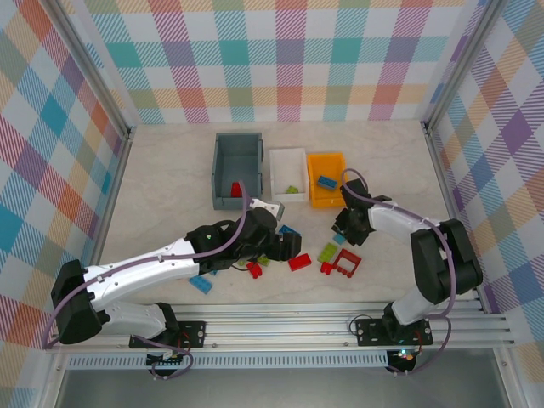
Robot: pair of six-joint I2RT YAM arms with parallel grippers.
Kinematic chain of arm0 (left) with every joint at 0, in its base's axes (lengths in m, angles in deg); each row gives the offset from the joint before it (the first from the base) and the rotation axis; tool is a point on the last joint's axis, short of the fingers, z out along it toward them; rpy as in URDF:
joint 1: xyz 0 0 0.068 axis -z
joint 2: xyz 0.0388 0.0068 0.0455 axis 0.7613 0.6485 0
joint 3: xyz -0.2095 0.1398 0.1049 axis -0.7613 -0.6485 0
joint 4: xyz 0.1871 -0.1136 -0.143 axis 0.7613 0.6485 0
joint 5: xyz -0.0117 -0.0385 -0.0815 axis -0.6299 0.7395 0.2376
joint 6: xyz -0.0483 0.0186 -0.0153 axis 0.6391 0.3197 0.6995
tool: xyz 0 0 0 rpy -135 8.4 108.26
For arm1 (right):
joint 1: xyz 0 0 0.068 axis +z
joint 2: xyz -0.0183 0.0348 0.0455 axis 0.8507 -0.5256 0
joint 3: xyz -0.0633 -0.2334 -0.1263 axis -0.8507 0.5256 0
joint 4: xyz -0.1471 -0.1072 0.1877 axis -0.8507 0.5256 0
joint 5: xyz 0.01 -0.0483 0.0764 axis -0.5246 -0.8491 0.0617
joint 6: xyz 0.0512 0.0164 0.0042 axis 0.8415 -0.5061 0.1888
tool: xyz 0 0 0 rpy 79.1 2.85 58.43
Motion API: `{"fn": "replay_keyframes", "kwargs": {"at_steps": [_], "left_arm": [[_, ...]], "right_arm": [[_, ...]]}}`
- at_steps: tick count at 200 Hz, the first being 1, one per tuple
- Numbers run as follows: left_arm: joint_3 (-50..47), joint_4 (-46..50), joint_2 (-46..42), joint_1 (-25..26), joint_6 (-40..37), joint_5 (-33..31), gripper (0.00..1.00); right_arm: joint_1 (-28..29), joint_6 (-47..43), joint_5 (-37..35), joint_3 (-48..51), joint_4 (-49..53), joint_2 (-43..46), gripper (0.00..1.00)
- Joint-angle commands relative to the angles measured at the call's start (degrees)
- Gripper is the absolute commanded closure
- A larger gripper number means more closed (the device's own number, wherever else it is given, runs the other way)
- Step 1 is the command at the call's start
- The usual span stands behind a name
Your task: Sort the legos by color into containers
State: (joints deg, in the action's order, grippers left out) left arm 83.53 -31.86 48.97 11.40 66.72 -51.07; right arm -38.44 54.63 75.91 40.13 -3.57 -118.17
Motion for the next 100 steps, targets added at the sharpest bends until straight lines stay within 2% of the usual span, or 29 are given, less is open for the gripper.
{"fn": "replay_keyframes", "kwargs": {"at_steps": [1, 33, 64, 100], "left_arm": [[0.41, 0.21, -1.09, -0.33, -0.03, -2.24, 0.24], [0.07, 2.2, -2.69, -0.41, 1.06, -7.37, 0.24], [0.43, 2.87, -3.83, -0.41, 1.41, -9.27, 0.25], [1.03, 4.54, -4.68, -0.42, 1.15, -10.0, 0.25]], "right_arm": [[0.97, -3.58, -4.27, -3.72, 1.51, 3.74, 0.74], [2.03, -12.18, -9.36, -13.12, 4.7, 2.37, 0.74], [0.94, -18.43, -7.27, -24.09, 4.51, -6.61, 0.74], [-0.49, -20.17, -5.5, -35.29, 7.14, -17.15, 0.73]]}}
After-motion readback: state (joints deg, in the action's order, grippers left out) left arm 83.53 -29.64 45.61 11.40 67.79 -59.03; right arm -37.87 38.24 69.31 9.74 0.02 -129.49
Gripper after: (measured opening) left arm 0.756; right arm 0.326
